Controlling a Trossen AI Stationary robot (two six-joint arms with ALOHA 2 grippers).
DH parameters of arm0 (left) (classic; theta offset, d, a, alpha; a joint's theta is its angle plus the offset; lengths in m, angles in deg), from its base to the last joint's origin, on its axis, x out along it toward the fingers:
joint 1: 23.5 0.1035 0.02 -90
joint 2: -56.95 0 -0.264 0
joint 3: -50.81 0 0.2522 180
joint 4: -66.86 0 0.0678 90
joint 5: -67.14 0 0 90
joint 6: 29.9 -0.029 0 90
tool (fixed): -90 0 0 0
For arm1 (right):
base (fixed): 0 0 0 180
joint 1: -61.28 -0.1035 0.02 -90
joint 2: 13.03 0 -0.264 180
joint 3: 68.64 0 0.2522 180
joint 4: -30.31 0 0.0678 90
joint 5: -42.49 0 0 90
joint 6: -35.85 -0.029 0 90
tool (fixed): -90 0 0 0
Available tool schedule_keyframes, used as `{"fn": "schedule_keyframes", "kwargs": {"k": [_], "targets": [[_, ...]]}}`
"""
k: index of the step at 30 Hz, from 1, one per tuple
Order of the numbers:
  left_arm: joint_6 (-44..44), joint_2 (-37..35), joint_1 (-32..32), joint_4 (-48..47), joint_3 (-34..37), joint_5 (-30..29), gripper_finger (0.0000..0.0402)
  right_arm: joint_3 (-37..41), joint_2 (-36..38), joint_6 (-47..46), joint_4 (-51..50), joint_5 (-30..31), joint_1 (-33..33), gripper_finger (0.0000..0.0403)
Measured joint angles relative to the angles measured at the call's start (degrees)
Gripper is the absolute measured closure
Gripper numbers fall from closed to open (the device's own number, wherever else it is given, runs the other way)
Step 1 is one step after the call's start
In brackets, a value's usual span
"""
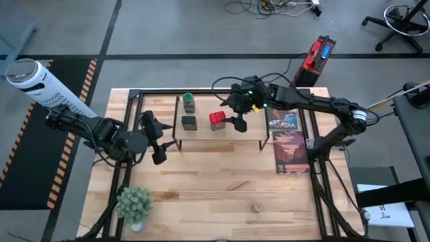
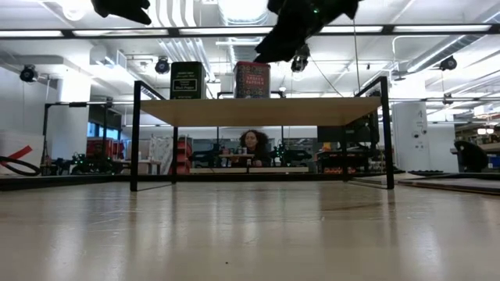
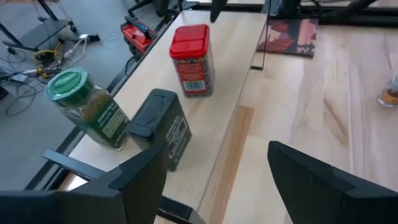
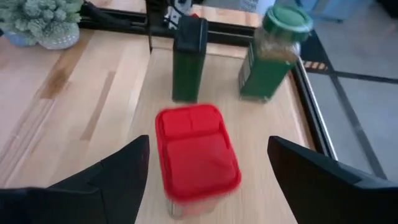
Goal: Shelf spices
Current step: Remove the red seasoning can from the shelf
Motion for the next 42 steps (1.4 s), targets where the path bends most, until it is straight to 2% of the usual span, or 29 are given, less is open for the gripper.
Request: {"fn": "schedule_keyframes", "kwargs": {"k": [7, 17, 27, 42], "targets": [[1.0, -0.1, 0.0, -0.4, 0.0, 0.2, 0.0138, -11.2, -6.8, 3.1, -12.2, -0.2, -0.4, 0.0098], [2.4, 0.0, 0.1, -0.5, 0.0, 1.2, 0.0138, -21.0, -14.6, 5.9, -21.1, 0.0, -1.8, 0.0104], [4.5, 0.0, 0.1, -3.0, 0.0, 1.2, 0.0138, -23.3, -17.1, 7.0, -24.6, 0.1, -1.9, 0.0103], [5.9, 0.0, 0.1, -3.1, 0.0, 1.5, 0.0138, -22.9, -18.4, 7.5, -25.3, 0.1, -2.3, 0.0148]]}}
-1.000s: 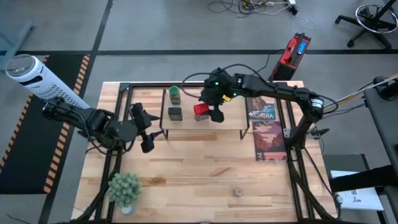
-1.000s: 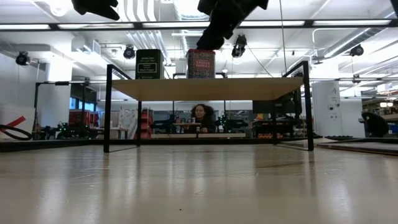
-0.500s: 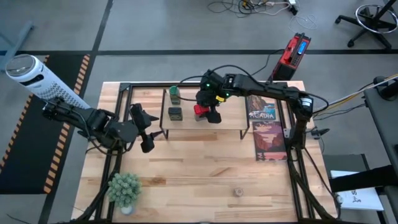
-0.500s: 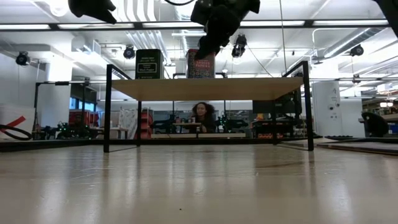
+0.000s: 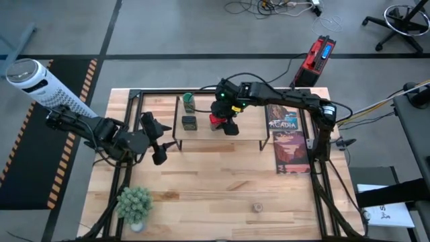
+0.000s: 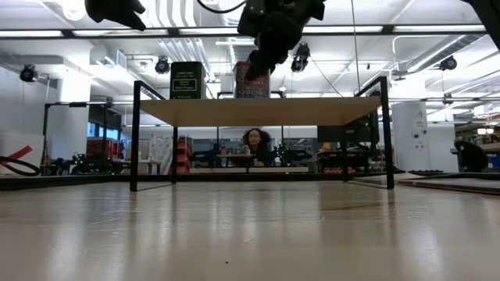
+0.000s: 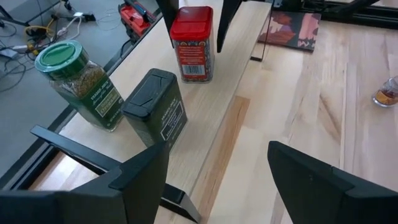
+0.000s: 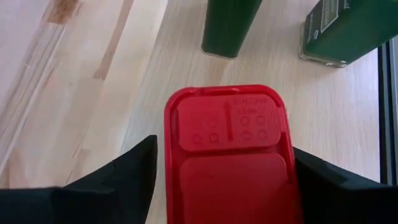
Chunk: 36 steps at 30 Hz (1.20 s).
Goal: Shelf spices
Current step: Remove the red seasoning can from the shelf
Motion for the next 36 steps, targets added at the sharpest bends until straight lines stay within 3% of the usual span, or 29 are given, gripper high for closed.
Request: {"fn": "schedule_keyframes", "kwargs": {"k": [9, 19, 25, 36], "targets": [[0.1, 0.0, 0.0, 0.0, 0.0, 1.0, 0.0138, 0.0, -0.2, 0.0, 0.1, 1.3, 0.0, 0.0214], [0.9, 0.0, 0.0, 0.0, 0.0, 1.7, 0.0138, 0.1, 0.7, 0.0, -0.4, 1.9, 0.0, 0.0197], [0.9, 0.0, 0.0, 0.0, 0.0, 1.7, 0.0138, 0.1, 1.9, -0.1, -0.7, 1.7, -0.1, 0.0214], [1.0, 0.0, 0.0, -0.6, 0.0, 2.1, 0.0138, 0.1, 5.1, -2.7, -4.4, 1.5, -2.1, 0.0202]]}}
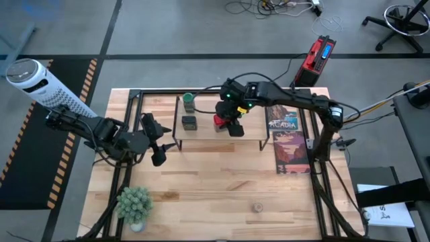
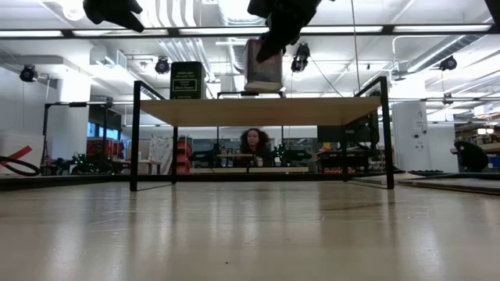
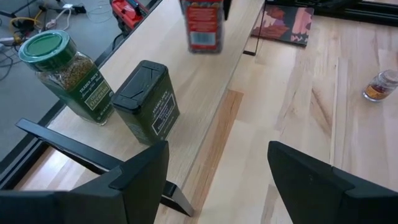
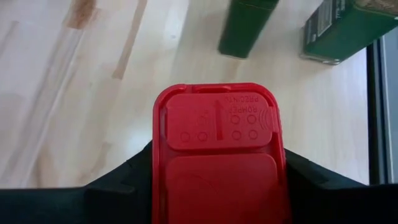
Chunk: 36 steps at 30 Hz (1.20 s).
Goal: Shelf spices
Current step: Remove the red seasoning can from the shelf
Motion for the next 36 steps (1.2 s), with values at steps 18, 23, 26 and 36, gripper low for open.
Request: {"fn": "schedule_keyframes", "kwargs": {"k": [18, 23, 26, 36], "targets": [[0.7, 0.0, -0.4, -0.7, 0.5, 0.0, 0.0138, 0.2, 2.8, -6.8, -5.9, 0.0, -7.8, 0.0213], [2.1, 0.0, -0.6, -0.7, 1.4, 0.0, 0.0138, 0.2, 2.8, -9.1, -5.9, 0.0, -11.2, 0.0209], [3.4, 0.0, -1.2, -0.7, 2.3, 0.5, 0.0138, 0.3, 2.8, -10.3, -6.0, 0.0, -14.0, 0.0206], [7.3, 0.0, -4.6, 0.9, 3.8, 0.6, 0.0138, 0.6, 2.8, -17.0, -5.7, 0.3, -24.3, 0.0209]]}}
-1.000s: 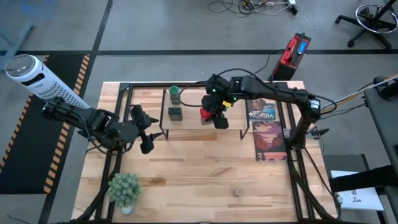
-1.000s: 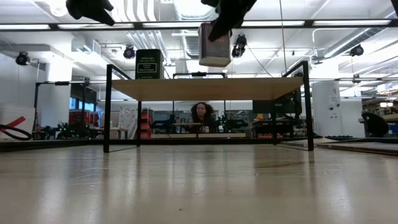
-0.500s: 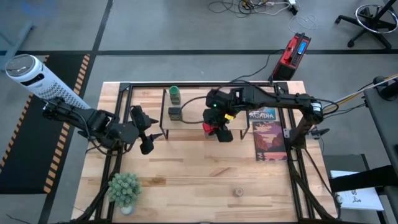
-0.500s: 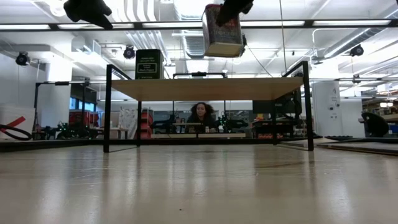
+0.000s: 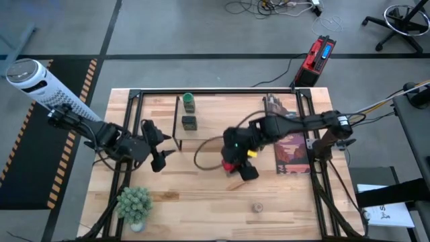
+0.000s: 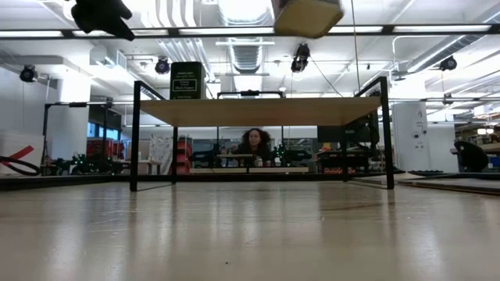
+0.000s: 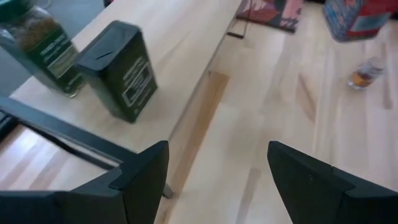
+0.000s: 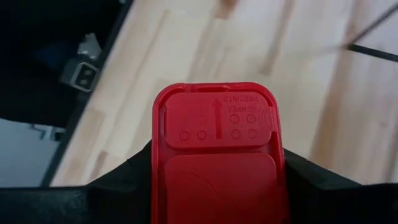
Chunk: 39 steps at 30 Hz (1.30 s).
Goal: Shelf spices
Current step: Remove the red seasoning can from the shelf
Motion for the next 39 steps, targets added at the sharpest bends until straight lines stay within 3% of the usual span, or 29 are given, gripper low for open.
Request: {"fn": "schedule_keyframes", "kwargs": {"k": [6, 18, 30, 39], "targets": [[0.2, 0.1, -1.7, 2.3, 0.0, 0.0, 0.0138, 2.8, -0.1, -4.7, 2.7, 2.9, -5.4, 0.021], [-0.4, 0.2, -4.1, 5.8, 0.0, 0.5, 0.0138, 16.8, -0.3, -17.8, 21.5, 7.0, -12.6, 0.021], [-6.7, 0.2, -4.1, 9.9, 0.0, -1.1, 0.0138, 26.7, -0.3, -33.0, 36.1, 19.5, -21.6, 0.0209], [-11.3, 0.2, -4.1, 12.6, 0.0, -3.7, 0.0138, 28.2, -0.3, -38.9, 36.8, 29.9, -25.4, 0.0209]]}}
